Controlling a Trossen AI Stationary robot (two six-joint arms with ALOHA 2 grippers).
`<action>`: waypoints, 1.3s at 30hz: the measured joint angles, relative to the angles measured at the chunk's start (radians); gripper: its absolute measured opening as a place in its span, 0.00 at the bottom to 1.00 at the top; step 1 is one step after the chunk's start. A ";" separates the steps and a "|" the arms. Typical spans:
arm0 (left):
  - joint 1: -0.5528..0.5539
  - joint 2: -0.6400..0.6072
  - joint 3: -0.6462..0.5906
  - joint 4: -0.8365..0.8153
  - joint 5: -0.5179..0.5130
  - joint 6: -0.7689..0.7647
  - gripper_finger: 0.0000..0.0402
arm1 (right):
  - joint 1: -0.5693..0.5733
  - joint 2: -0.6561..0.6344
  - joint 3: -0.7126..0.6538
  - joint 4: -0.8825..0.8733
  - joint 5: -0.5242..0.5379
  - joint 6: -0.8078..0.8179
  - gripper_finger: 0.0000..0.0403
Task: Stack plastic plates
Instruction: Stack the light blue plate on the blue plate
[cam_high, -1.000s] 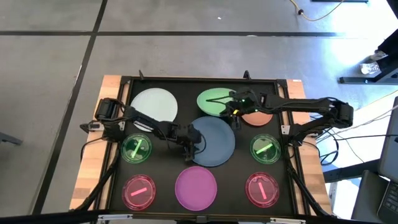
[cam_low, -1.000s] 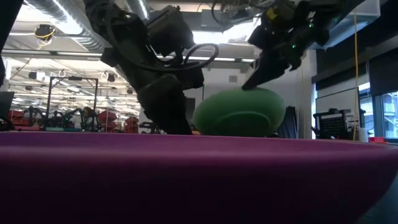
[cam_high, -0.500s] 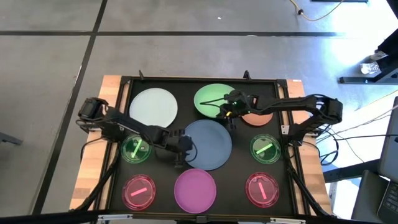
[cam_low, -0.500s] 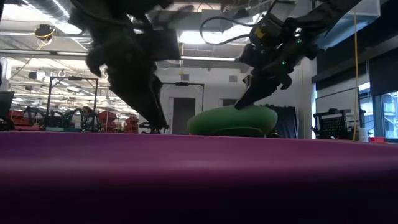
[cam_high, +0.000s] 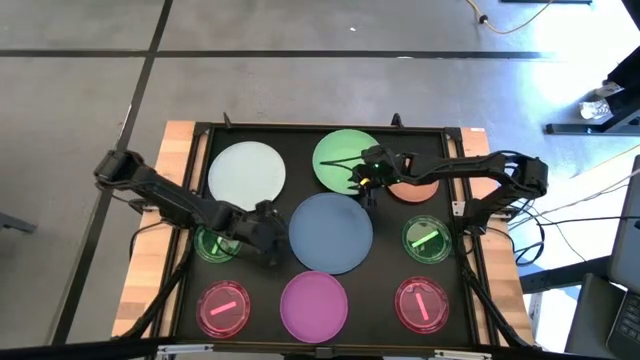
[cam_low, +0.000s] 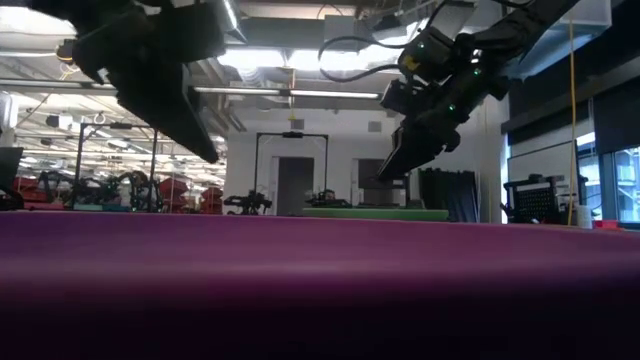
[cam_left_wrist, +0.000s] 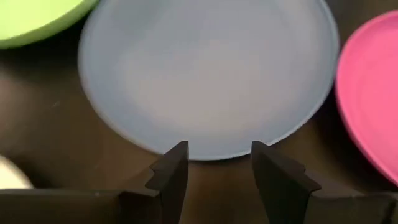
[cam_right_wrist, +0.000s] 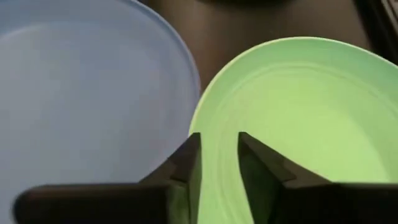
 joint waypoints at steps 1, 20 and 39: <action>0.000 -0.022 -0.017 -0.003 -0.017 -0.015 0.42 | 0.000 -0.004 0.000 0.000 0.007 0.000 0.28; 0.059 -0.117 -0.063 -0.063 -0.163 -0.139 0.42 | 0.289 -0.243 -0.072 -0.077 -0.039 0.037 0.36; 0.142 -0.032 -0.087 -0.325 -0.214 -0.232 0.42 | 0.534 -0.225 -0.242 0.140 0.109 0.102 0.36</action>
